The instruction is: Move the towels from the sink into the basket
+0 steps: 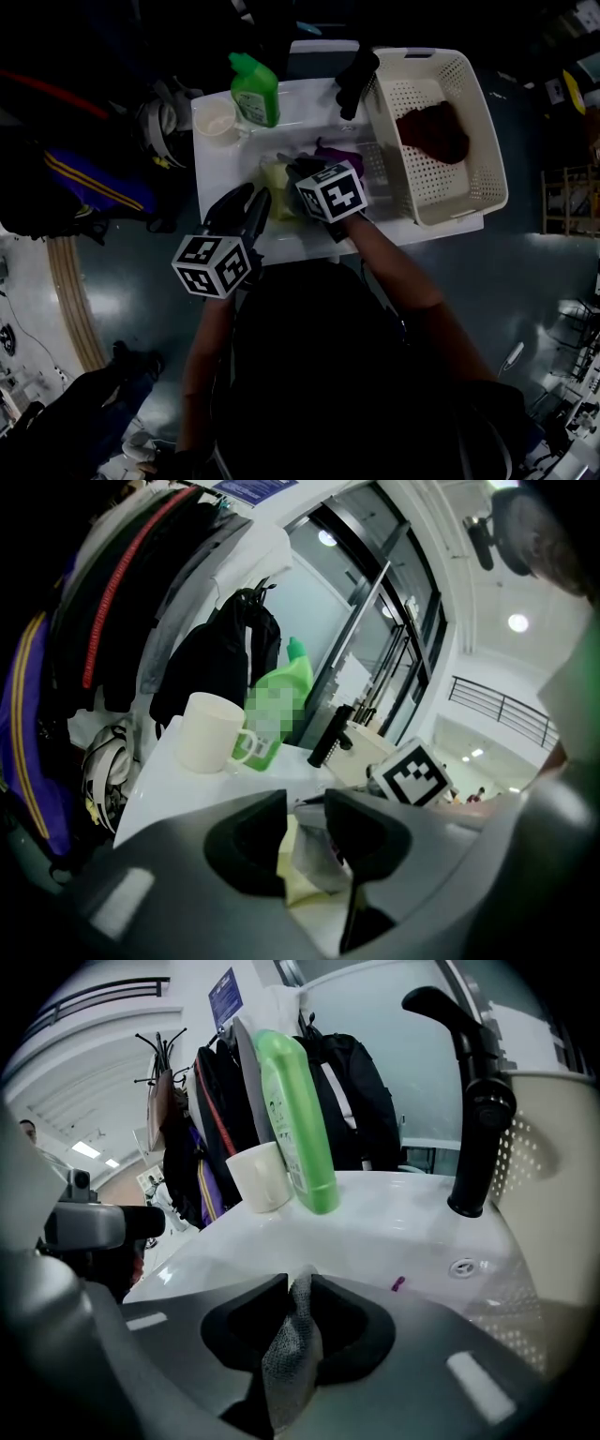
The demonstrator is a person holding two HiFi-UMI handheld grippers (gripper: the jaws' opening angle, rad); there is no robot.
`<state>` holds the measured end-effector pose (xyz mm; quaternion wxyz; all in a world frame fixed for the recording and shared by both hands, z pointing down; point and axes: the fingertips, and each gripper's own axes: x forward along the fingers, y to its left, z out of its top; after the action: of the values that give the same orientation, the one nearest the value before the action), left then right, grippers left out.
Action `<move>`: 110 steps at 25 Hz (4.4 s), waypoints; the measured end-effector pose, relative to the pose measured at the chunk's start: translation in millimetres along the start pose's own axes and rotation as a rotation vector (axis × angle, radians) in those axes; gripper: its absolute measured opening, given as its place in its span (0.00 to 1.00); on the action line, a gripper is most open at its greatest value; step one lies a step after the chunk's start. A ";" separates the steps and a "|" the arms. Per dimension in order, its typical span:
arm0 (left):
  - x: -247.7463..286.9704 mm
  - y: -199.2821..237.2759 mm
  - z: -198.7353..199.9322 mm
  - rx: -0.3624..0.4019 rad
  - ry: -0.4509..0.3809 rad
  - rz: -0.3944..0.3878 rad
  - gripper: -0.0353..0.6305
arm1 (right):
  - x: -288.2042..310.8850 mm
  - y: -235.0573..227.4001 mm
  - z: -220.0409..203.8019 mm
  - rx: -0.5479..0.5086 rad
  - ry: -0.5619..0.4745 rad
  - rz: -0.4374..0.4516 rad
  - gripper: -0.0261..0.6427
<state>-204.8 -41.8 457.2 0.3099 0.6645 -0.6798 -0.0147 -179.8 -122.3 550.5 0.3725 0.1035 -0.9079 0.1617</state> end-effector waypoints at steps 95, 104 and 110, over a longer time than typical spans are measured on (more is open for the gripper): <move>4.6 -8.6 1.1 0.040 -0.024 -0.022 0.32 | -35.6 4.2 -45.4 -0.231 0.063 -0.154 0.22; 8.9 -16.7 0.0 0.043 -0.020 -0.034 0.32 | -46.7 3.1 -36.6 -0.206 -0.012 -0.155 0.17; 11.6 -23.0 2.0 0.045 -0.025 -0.045 0.32 | -61.0 4.8 -22.1 -0.171 -0.060 -0.119 0.04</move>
<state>-184.3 -55.8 450.3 0.2857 0.6864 -0.6686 -0.0147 -124.3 -105.5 521.0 0.3617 0.1297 -0.9214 0.0581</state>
